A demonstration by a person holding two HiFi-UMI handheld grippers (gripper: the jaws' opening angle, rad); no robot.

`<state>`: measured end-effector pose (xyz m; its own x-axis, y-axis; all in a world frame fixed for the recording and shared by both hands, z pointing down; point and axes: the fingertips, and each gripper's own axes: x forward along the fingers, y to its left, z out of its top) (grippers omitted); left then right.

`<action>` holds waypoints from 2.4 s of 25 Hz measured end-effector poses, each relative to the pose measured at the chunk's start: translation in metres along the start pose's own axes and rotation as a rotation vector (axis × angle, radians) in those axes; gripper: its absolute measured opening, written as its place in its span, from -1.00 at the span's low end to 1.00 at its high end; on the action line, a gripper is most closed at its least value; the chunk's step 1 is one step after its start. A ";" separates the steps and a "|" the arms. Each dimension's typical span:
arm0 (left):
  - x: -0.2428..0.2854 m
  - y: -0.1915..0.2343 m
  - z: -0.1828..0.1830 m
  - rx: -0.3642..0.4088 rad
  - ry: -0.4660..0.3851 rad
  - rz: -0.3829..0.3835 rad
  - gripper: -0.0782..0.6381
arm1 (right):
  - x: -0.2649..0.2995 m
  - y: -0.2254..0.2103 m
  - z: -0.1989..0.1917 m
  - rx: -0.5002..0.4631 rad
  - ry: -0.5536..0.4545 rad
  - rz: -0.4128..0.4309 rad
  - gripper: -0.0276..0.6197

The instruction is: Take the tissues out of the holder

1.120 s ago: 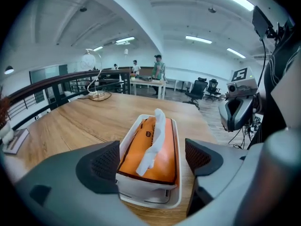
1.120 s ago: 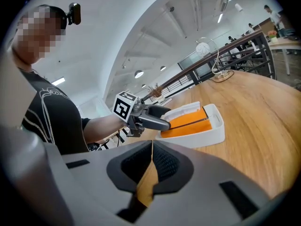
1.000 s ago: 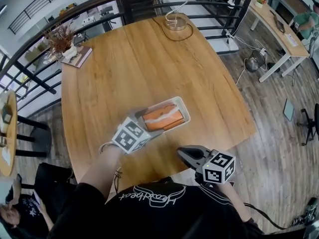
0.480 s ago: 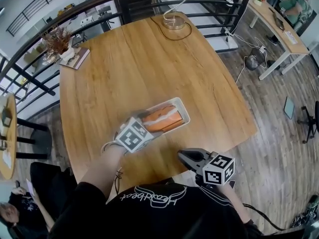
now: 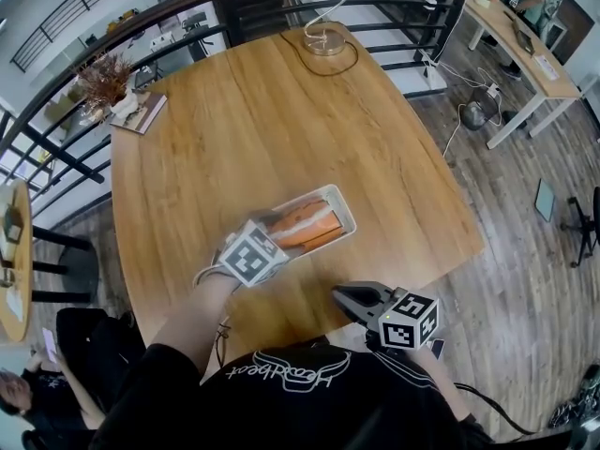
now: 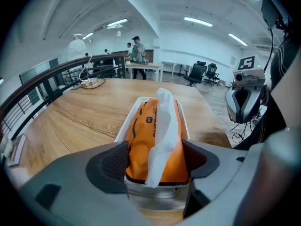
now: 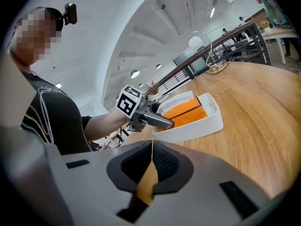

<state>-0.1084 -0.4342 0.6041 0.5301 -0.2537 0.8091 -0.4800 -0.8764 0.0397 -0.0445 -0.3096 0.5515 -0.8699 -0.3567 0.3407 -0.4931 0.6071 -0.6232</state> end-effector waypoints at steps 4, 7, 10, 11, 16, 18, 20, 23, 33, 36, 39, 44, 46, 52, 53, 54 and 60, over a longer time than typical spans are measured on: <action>0.001 -0.001 0.002 0.002 0.001 0.003 0.14 | -0.002 -0.002 -0.005 0.008 0.002 0.000 -0.86; 0.000 -0.002 0.002 0.008 0.002 0.011 0.11 | -0.003 -0.002 -0.007 0.011 0.002 -0.004 -0.86; 0.001 -0.002 0.003 0.015 0.001 0.018 0.06 | -0.004 -0.003 -0.009 0.017 0.001 -0.005 -0.86; 0.001 -0.002 0.003 0.021 -0.001 0.019 0.04 | -0.005 -0.003 -0.009 0.025 -0.003 -0.002 -0.86; -0.001 -0.004 0.004 0.035 -0.012 0.032 -0.03 | -0.010 -0.001 -0.004 0.067 -0.042 0.019 -0.86; 0.000 -0.004 0.004 0.046 -0.013 0.041 -0.05 | -0.012 -0.002 -0.006 0.052 -0.031 0.005 -0.86; 0.001 -0.005 0.004 0.060 -0.012 0.051 -0.06 | -0.014 -0.003 -0.007 0.053 -0.027 0.002 -0.86; 0.000 -0.005 0.004 0.072 -0.011 0.064 -0.10 | -0.015 -0.004 -0.009 0.058 -0.025 0.002 -0.86; 0.000 -0.007 0.005 0.066 -0.004 0.072 -0.12 | -0.013 -0.010 -0.008 0.055 -0.010 0.001 -0.86; 0.000 -0.007 0.003 0.055 -0.003 0.075 -0.12 | -0.013 -0.011 -0.009 0.055 -0.003 0.000 -0.86; 0.000 -0.007 0.005 0.053 -0.008 0.076 -0.12 | -0.014 -0.012 -0.008 0.051 0.004 0.001 -0.86; -0.006 -0.006 0.010 0.043 -0.028 0.096 -0.12 | -0.017 -0.013 -0.007 0.046 0.010 0.002 -0.86; -0.010 -0.005 0.012 0.042 -0.030 0.111 -0.12 | -0.018 -0.013 -0.007 0.048 0.011 0.005 -0.86; -0.029 -0.008 0.026 0.028 -0.076 0.168 -0.12 | -0.025 -0.005 -0.011 0.035 0.022 0.025 -0.86; -0.033 -0.010 0.028 0.025 -0.085 0.178 -0.12 | -0.027 -0.003 -0.013 0.033 0.023 0.027 -0.86; -0.038 -0.013 0.030 0.023 -0.093 0.189 -0.12 | -0.030 0.000 -0.014 0.030 0.024 0.029 -0.86; -0.076 -0.035 0.046 -0.030 -0.179 0.236 -0.12 | -0.052 0.018 -0.022 0.010 0.025 0.037 -0.86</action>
<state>-0.0997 -0.4037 0.5141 0.5152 -0.5197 0.6815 -0.6237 -0.7727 -0.1178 -0.0084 -0.2646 0.5379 -0.8876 -0.3162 0.3349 -0.4606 0.6123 -0.6426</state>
